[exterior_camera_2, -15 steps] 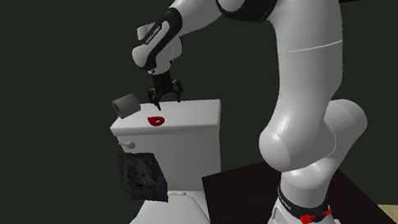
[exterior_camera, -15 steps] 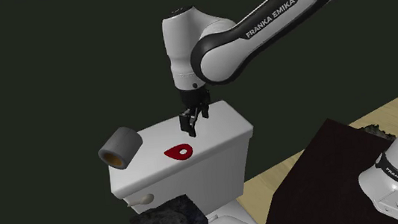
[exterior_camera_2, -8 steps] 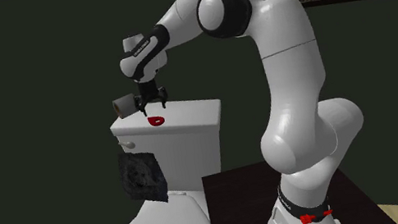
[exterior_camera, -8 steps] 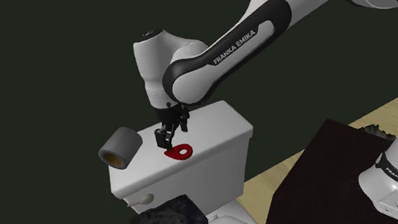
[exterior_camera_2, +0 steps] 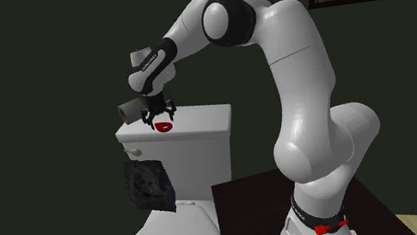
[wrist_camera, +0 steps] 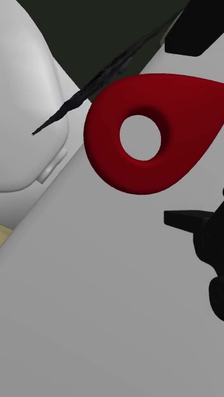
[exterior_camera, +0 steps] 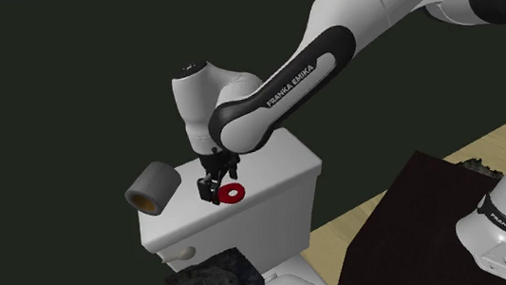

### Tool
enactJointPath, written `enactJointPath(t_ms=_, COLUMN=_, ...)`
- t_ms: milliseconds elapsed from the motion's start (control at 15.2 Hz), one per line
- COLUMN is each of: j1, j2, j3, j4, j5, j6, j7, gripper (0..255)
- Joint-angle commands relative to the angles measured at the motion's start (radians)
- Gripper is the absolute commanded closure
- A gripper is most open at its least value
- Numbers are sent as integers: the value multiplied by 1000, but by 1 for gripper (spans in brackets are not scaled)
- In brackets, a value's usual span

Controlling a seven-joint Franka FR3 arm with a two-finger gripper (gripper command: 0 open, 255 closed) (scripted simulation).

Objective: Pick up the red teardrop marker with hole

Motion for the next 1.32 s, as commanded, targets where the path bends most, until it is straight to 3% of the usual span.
enactJointPath(t_ms=0, j1=1, j2=6, j3=-2, j4=-3, j5=-3, j6=10, j7=2, gripper=0)
enactJointPath(t_ms=66, j1=1, j2=6, j3=-2, j4=-1, j5=-3, j6=7, j7=1, gripper=255)
enactJointPath(t_ms=660, j1=1, j2=6, j3=-2, j4=-3, j5=-3, j6=10, j7=2, gripper=255)
enactJointPath(t_ms=1254, j1=-8, j2=-53, j3=14, j4=32, j5=24, j6=-82, j7=-15, gripper=255)
